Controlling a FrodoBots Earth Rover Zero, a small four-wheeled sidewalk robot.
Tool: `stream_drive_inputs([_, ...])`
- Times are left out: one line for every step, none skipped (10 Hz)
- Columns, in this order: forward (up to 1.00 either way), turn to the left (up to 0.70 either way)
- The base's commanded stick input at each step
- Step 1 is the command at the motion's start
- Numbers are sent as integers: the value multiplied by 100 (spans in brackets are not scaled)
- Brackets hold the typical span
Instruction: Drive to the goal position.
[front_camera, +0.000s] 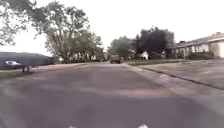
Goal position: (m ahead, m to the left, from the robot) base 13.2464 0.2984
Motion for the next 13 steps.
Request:
stream_drive_inputs([100,0])
stream_drive_inputs([100,0])
stream_drive_inputs([100,0])
stream_drive_inputs([100,0])
stream_drive_inputs([100,0])
stream_drive_inputs([100,0])
stream_drive_inputs([100,-25])
stream_drive_inputs([100,-38])
stream_drive_inputs([100,-27])
stream_drive_inputs([100,-4])
stream_drive_inputs([100,0])
stream_drive_inputs([100,0])
stream_drive_inputs([100,0])
